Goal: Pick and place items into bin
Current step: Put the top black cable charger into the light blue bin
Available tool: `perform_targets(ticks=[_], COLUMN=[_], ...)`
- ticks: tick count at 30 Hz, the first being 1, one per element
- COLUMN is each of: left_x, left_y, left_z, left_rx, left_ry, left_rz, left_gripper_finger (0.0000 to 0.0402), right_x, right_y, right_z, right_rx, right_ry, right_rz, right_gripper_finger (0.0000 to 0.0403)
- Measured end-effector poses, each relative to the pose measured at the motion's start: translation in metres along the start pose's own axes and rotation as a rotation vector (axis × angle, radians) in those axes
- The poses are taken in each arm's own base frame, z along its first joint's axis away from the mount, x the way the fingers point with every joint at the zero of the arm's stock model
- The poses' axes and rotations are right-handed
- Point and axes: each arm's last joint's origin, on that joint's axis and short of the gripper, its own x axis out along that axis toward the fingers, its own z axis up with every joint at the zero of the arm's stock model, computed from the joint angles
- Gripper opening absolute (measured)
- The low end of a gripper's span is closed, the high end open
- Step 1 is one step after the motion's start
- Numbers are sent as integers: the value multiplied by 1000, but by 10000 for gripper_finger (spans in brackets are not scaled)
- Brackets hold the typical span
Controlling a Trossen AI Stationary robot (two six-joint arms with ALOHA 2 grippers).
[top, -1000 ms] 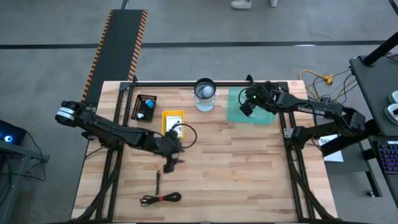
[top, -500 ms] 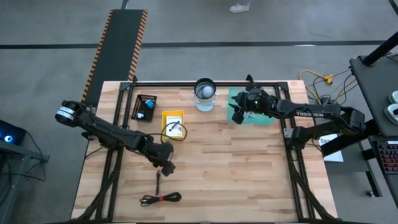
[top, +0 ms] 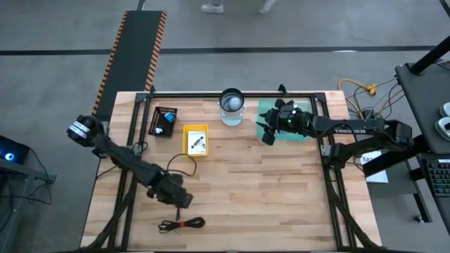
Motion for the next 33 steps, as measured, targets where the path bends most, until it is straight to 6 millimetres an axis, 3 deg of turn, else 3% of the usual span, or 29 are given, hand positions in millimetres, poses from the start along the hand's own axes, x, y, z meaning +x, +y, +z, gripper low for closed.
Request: perform_targets(ticks=[10, 18, 22, 28, 33], left_x=[30, 34, 34, 34, 31], left_y=[4, 5, 6, 6, -2], left_z=[5, 7, 8, 11, 17], left_rx=[-12, 115, 161, 340, 606], left_ry=[-53, -72, -81, -99, -138], left_rz=[113, 133, 144, 151, 145], left_gripper_finger=[210, 201, 152, 29, 22], right_x=[0, 0, 0, 0, 0], right_y=[1, 1, 1, 1, 1], right_z=[0, 0, 0, 0, 0], right_rx=[-20, -25, -25, -27, -27], right_ry=[-3, -3, -3, -3, -2], right_rz=[5, 5, 5, 5, 5], right_gripper_finger=[145, 145, 142, 139, 138])
